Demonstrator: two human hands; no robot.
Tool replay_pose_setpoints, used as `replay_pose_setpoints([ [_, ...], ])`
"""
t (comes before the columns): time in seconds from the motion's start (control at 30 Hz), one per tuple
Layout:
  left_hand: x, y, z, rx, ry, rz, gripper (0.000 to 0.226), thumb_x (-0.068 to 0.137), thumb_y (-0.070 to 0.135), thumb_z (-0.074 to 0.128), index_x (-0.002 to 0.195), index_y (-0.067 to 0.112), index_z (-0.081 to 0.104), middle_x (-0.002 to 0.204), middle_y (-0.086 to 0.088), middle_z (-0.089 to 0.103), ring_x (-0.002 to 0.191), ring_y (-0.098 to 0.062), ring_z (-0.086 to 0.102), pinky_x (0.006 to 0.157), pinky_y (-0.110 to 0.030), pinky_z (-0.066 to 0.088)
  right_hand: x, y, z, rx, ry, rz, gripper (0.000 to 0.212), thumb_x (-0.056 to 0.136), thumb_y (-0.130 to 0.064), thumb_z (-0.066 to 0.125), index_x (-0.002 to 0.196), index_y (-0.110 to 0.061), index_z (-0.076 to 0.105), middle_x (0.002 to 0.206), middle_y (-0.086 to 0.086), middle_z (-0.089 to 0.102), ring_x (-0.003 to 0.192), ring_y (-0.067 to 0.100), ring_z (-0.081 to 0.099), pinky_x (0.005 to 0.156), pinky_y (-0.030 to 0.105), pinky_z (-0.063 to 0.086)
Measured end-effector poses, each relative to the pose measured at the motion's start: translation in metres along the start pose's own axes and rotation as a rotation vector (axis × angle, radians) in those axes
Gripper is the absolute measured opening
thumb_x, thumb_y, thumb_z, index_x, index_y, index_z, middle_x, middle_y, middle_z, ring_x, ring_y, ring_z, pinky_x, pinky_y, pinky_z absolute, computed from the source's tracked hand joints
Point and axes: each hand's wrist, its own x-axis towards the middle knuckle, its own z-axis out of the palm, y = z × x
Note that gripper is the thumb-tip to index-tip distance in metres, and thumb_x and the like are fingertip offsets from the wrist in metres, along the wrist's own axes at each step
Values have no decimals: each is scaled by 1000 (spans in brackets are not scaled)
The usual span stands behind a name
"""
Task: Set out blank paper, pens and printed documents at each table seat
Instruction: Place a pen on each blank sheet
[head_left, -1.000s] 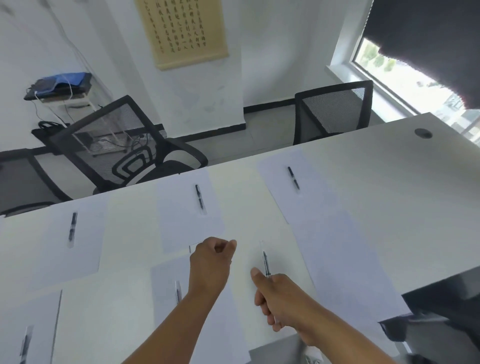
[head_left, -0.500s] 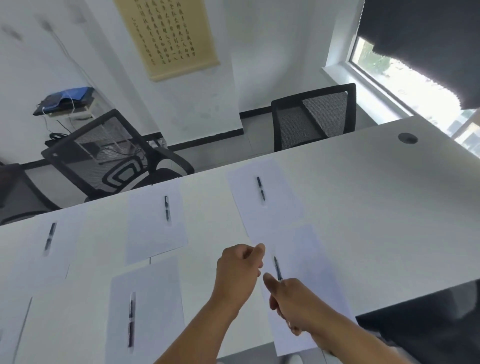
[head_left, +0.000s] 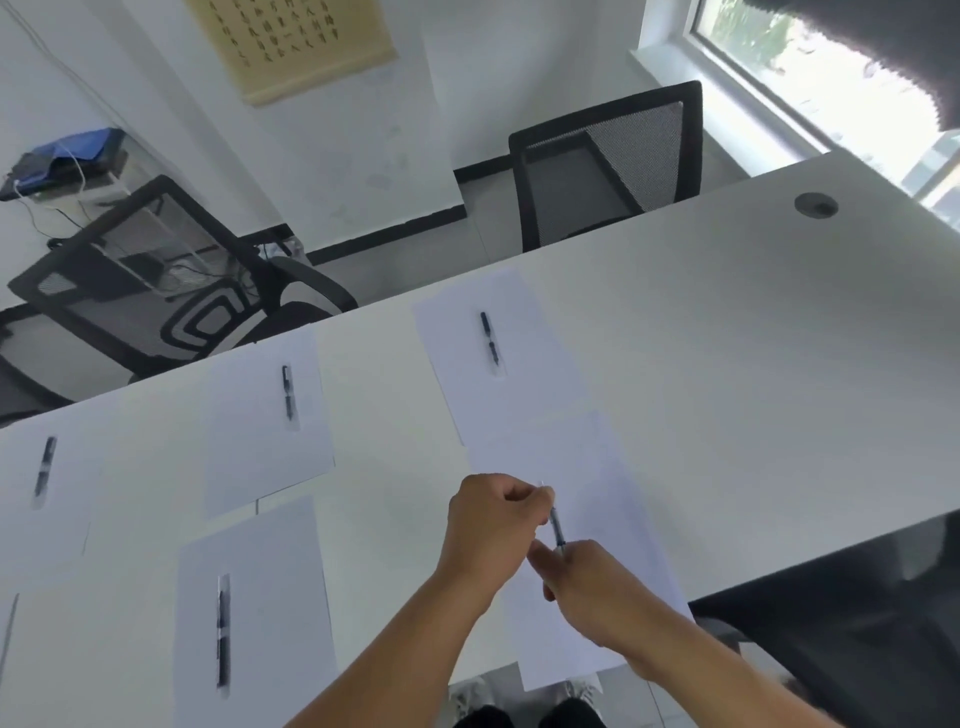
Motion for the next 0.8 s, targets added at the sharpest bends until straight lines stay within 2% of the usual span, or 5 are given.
replay_pose_setpoints([
  [0.17,20,-3,13,18,-7,-42,26,94,29,72,75,15,81,73,7,79,68,-7,75,70,-26,59,11,11,-7,-1,8,-32,53,105,-65,47,85,-16,39,66,-5,30,57,12,28,62,30,31],
  [0.33,45,-15,22,62,14,-80,30,95,30,72,72,12,80,67,4,77,68,-10,75,65,-24,53,16,29,-17,86,4,27,54,103,-74,40,101,-21,49,71,-5,40,55,9,37,55,24,34],
  [0.6,82,-37,39,88,-12,-177,30,90,26,70,66,8,77,66,-4,77,72,-29,78,59,-26,50,29,60,-27,118,14,144,60,102,-74,33,111,-20,56,93,1,56,79,18,53,75,34,44],
  [0.7,90,-45,45,100,-30,-191,30,89,25,69,67,5,75,69,-11,76,63,-28,71,59,-29,48,33,64,-29,124,-3,161,60,101,-73,32,109,-19,57,92,2,55,79,18,53,76,35,45],
  [0.8,94,-53,50,127,-18,-195,32,91,27,69,66,8,75,67,-9,76,68,-32,74,59,-29,49,37,70,-29,130,-10,170,62,99,-73,32,109,-18,58,91,2,55,77,19,52,74,35,45],
])
